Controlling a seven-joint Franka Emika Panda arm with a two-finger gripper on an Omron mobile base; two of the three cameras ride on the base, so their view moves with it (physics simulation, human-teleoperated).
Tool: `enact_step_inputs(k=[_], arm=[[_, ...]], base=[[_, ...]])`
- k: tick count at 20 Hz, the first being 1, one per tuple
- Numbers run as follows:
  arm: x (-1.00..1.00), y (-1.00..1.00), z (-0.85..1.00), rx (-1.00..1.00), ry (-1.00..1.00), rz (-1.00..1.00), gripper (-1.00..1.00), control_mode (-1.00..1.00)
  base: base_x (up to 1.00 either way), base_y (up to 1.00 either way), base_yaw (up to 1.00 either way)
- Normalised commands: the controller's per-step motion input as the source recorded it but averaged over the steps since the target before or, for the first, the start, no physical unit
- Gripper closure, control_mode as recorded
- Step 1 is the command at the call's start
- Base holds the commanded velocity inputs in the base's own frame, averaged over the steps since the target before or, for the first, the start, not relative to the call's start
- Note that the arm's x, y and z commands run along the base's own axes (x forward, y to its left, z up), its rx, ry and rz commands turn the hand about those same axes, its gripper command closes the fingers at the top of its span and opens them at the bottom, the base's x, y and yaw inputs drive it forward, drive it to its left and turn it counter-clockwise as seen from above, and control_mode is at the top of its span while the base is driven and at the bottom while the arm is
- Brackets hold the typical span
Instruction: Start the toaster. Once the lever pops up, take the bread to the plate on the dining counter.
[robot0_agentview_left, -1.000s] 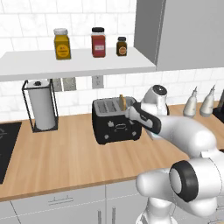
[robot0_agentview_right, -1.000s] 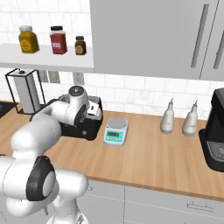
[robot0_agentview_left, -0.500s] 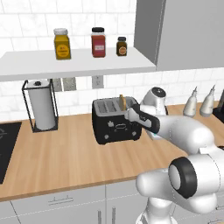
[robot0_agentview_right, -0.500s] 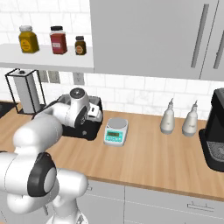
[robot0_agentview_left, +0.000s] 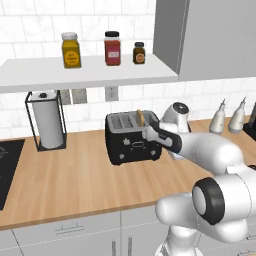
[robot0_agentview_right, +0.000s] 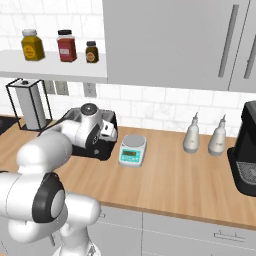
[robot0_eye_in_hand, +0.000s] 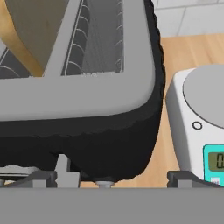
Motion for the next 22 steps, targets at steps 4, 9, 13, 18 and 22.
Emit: enact_step_inputs(k=[4, 9, 13, 18, 22], arm=[[0.0, 0.0, -0.15, 0.0, 0.0, 0.0, -1.0, -1.0], [0.0, 0.0, -0.21, 0.0, 0.0, 0.0, -1.0, -1.0], [0.0, 0.0, -0.21, 0.0, 0.0, 0.0, -1.0, -1.0], [0.0, 0.0, -0.22, 0.0, 0.0, 0.0, -1.0, -1.0], [0.0, 0.0, -0.25, 0.0, 0.0, 0.0, -1.0, -1.0]], base=[[0.0, 0.0, 0.0], [0.0, 0.0, 0.0], [0.0, 0.0, 0.0], [0.0, 0.0, 0.0], [0.0, 0.0, 0.0]])
